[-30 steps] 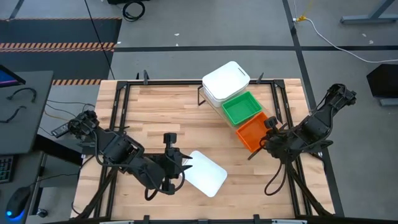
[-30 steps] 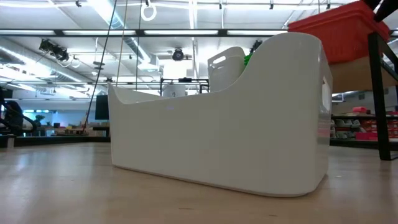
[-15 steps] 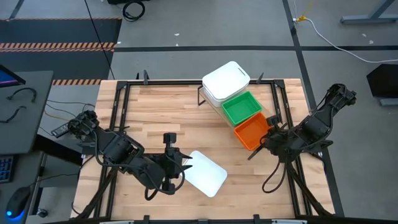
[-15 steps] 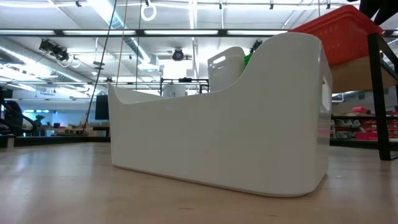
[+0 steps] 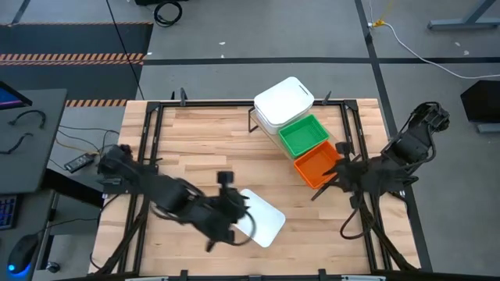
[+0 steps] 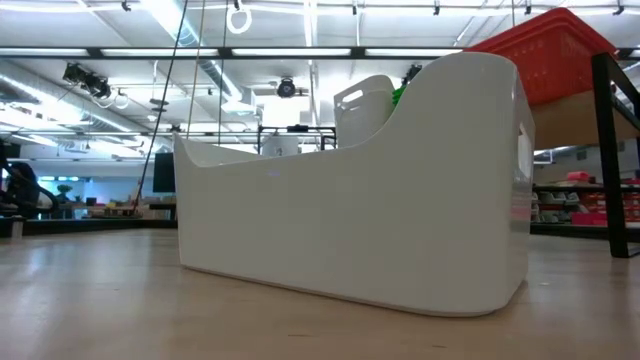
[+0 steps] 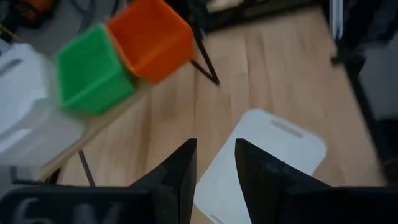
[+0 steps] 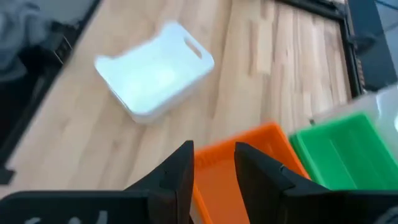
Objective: Stack baskets on shelf by color
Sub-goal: Adjust the stacked of orange bins
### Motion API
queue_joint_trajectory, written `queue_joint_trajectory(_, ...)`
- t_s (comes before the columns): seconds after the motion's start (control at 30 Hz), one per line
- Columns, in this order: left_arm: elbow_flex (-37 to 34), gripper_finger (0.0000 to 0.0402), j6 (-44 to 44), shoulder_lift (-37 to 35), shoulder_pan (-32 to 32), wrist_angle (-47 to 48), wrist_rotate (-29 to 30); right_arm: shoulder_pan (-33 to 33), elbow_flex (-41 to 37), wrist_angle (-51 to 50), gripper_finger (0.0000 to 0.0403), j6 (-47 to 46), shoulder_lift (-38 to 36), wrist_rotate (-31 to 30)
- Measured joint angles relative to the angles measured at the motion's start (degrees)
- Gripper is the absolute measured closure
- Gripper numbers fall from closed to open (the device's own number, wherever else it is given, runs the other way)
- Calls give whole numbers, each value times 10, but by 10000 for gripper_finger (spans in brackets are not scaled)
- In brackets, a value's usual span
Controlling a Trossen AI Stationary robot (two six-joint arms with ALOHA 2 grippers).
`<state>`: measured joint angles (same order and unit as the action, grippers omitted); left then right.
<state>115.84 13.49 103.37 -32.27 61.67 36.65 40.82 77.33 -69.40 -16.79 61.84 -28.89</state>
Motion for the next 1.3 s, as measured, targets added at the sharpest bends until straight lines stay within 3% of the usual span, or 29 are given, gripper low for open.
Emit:
queue_joint_trajectory(0.13, 0, 285, -63, 58, 17, -28, -20, 0, -2, 37, 282, -16, 1, 1)
queue_joint_trajectory(0.27, 0, 285, -151, 104, 35, -116, -27, -1, -3, 38, 282, -61, 9, 0)
queue_joint_trajectory(0.4, 0, 285, -222, 136, 74, -194, -79, 0, -3, 39, 283, -99, 28, 23)
queue_joint_trajectory(0.83, 0, 285, -261, 160, 220, -249, -242, 19, -4, -190, 282, -347, 83, 101)
queue_joint_trajectory(1.07, -1, 285, -284, 167, 250, -212, -328, 39, -4, -203, 282, -420, 71, 93)
queue_joint_trajectory(1.17, 0, 285, -306, 169, 259, -235, -351, 54, -4, -202, 282, -492, 69, 57)
queue_joint_trajectory(1.3, 0, 285, -328, 173, 266, -241, -382, 80, -3, -197, 282, -551, 76, -59)
